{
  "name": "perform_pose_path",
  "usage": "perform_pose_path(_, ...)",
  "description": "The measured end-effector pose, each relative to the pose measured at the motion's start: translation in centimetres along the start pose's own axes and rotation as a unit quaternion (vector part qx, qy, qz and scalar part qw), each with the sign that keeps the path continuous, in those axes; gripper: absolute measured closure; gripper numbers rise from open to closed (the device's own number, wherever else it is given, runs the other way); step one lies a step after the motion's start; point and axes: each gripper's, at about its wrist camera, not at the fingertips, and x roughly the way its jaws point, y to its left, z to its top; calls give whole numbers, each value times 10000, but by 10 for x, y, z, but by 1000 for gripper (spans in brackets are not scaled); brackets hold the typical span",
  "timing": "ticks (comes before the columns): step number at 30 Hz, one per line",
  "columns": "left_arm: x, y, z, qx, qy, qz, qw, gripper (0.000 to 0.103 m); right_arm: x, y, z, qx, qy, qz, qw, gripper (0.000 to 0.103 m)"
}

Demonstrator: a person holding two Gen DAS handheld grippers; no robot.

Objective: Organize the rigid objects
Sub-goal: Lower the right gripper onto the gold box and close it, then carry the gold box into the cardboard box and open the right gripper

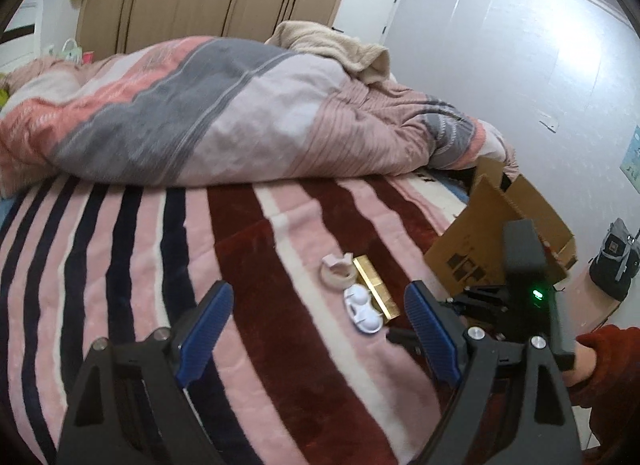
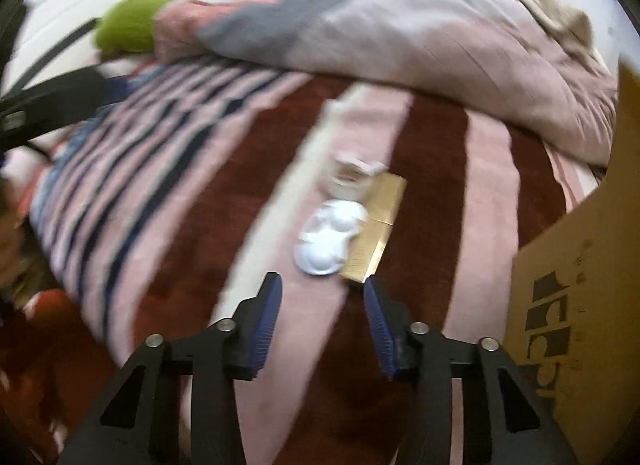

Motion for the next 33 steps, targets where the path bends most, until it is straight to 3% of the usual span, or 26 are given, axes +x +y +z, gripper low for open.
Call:
perform_pose_path(4, 2, 4, -3, 10, 19, 72, 10000, 17, 22, -14, 6, 186, 1, -309, 9993, 67)
perform_pose_path(7, 2, 7, -4, -33, 16, 53, 10000, 17, 28, -17, 10, 71, -4, -639, 9979, 75)
perform_pose_path(13, 4, 8, -5, -78, 39, 36, 10000, 17, 32, -21, 10, 101, 81, -681, 9976, 76)
perform_pose_path(14, 4, 7, -4, -84, 45, 22, 10000, 17, 33, -20, 10, 72, 63, -691, 9976, 78)
perform_pose_path(15, 5, 7, -4, -97, 66, -8, 9999, 17, 36, -20, 12, 33, 45, -682, 9977, 88)
perform_pose_path(18, 7, 5, -3, -101, 105, -61, 9999, 17, 36, -21, 15, 52, -56, -730, 9973, 90)
perform_pose_path(23, 7, -4, 1, -124, 108, -341, 9993, 17, -1, -11, 11, 61, -416, -465, 9980, 90)
perform_pose_path(31, -7, -39, 22, 63, -5, -942, 9955, 18, -77, 29, 13, -430, -1009, 440, 9930, 90)
perform_pose_path(33, -13, -51, 31, 116, -84, -1179, 9929, 31, -98, 33, 14, -514, -1181, 594, 9899, 90)
